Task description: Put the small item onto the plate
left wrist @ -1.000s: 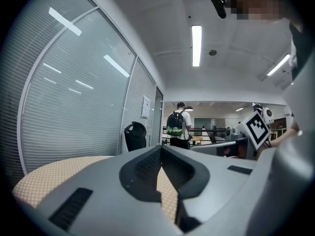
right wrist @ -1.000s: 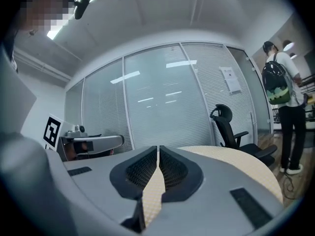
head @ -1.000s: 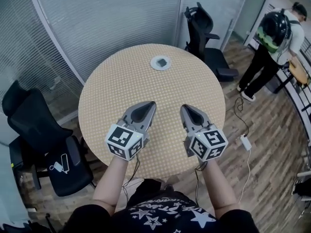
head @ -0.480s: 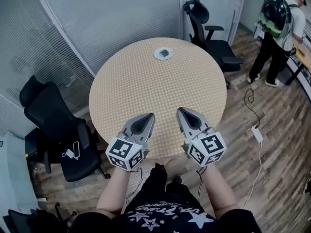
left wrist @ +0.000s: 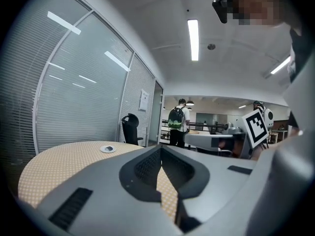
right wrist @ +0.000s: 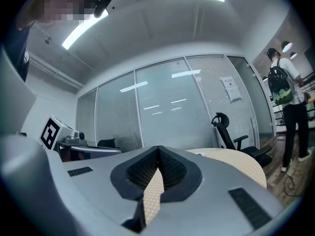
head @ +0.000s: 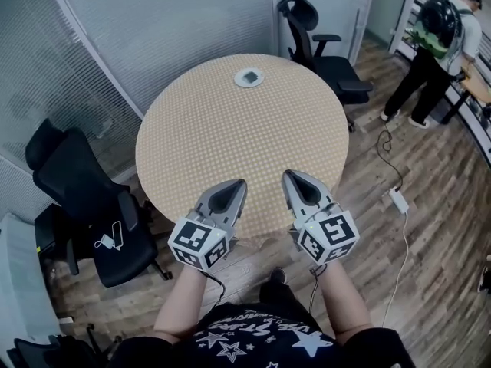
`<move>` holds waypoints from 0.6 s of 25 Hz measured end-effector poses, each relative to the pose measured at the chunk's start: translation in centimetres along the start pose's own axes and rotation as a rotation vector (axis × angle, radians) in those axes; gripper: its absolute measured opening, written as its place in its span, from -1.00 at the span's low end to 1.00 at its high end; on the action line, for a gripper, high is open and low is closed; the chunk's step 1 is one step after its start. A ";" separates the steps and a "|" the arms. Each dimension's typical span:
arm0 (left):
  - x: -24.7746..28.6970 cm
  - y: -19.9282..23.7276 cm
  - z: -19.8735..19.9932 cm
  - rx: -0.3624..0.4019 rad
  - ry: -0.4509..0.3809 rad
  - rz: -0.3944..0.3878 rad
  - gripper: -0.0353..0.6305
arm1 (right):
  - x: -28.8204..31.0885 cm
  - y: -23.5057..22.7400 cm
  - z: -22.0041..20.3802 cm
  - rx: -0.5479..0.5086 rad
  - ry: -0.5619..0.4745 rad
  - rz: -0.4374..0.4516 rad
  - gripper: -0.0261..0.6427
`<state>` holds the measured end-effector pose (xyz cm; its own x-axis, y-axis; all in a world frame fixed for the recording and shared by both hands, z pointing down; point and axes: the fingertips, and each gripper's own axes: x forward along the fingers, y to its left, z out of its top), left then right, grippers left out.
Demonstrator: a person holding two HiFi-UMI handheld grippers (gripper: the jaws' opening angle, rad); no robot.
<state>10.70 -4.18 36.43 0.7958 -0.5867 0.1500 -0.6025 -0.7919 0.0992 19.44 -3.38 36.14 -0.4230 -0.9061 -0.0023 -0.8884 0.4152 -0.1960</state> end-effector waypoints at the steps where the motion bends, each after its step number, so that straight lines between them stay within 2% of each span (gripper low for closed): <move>1: -0.9 0.1 -0.1 -0.004 0.000 -0.006 -0.87 | -0.2 0.6 0.0 0.001 -0.002 -0.009 -0.84; 5: -4.9 1.2 -0.2 0.007 0.002 -0.023 -0.87 | -0.2 4.4 0.0 -0.006 -0.007 -0.027 -0.84; 10: -10.3 2.7 0.4 0.010 -0.036 -0.042 -0.87 | -0.2 10.5 -0.2 -0.045 -0.009 -0.051 -0.84; 15: -15.0 2.1 -0.6 0.016 -0.049 -0.084 -0.87 | -1.7 15.8 -1.0 -0.075 -0.012 -0.075 -0.84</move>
<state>-2.59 3.05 34.94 0.8457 -0.5253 0.0935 -0.5328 -0.8411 0.0936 5.94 4.77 34.08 -0.3532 -0.9355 -0.0018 -0.9284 0.3508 -0.1225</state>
